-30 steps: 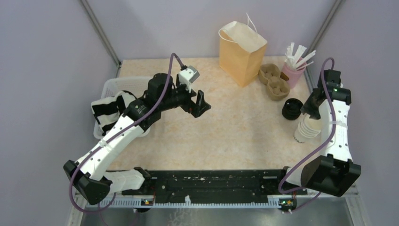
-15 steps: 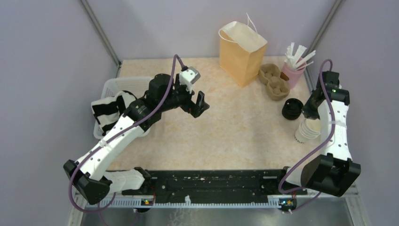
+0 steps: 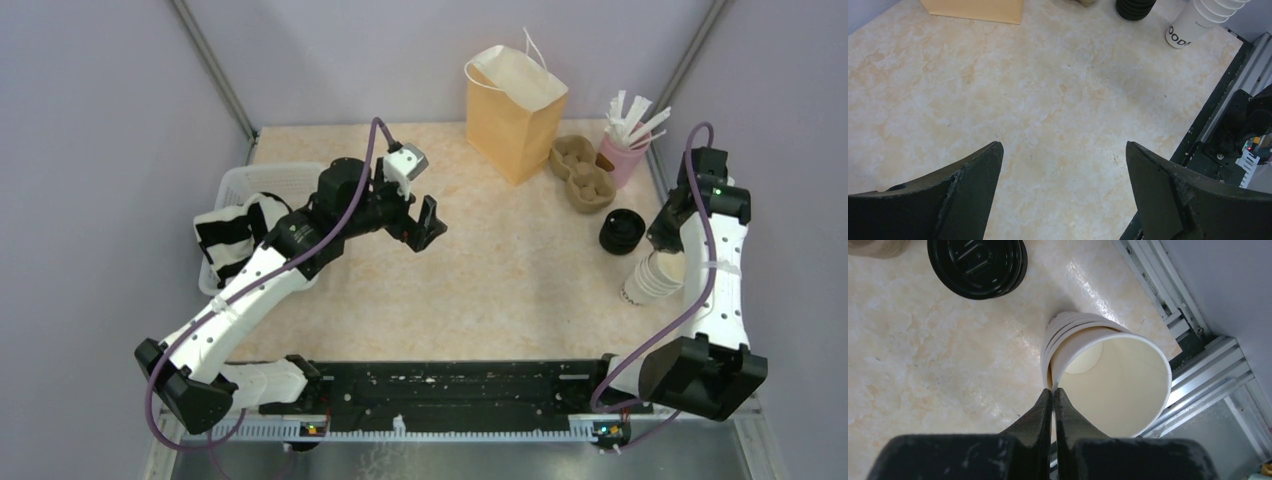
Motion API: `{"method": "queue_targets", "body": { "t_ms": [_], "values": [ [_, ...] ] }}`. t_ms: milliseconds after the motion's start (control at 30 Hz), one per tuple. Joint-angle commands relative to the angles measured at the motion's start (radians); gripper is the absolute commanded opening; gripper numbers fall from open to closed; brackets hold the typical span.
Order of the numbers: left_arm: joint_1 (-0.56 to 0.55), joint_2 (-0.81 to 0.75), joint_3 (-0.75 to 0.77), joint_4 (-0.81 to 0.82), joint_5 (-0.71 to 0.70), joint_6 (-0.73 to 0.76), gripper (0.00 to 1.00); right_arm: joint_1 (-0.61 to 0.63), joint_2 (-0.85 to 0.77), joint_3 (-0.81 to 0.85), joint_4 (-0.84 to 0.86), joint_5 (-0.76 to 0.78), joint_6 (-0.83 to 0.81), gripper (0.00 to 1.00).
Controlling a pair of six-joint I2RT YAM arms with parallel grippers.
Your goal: Pack the takeout coffee
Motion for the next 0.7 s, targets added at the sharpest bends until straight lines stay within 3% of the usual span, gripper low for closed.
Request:
{"method": "queue_targets", "body": {
  "t_ms": [0, 267, 533, 667],
  "values": [
    [-0.012, 0.0, 0.026, 0.031, -0.001, 0.012, 0.98, 0.001, -0.03, 0.091, -0.036, 0.052, -0.008, 0.0],
    [-0.015, -0.011, 0.023, 0.029, 0.001, 0.012, 0.99, 0.131, 0.002, 0.224, -0.153, 0.188, 0.022, 0.0],
    [-0.015, -0.013, 0.032, 0.024, -0.002, 0.013, 0.98, 0.268, 0.083, 0.509, -0.329, 0.337, 0.063, 0.0],
    [-0.015, -0.014, 0.041, 0.017, -0.013, 0.015, 0.98, 0.501, 0.143, 0.636, -0.33, 0.361, 0.057, 0.0]
  ]
}}
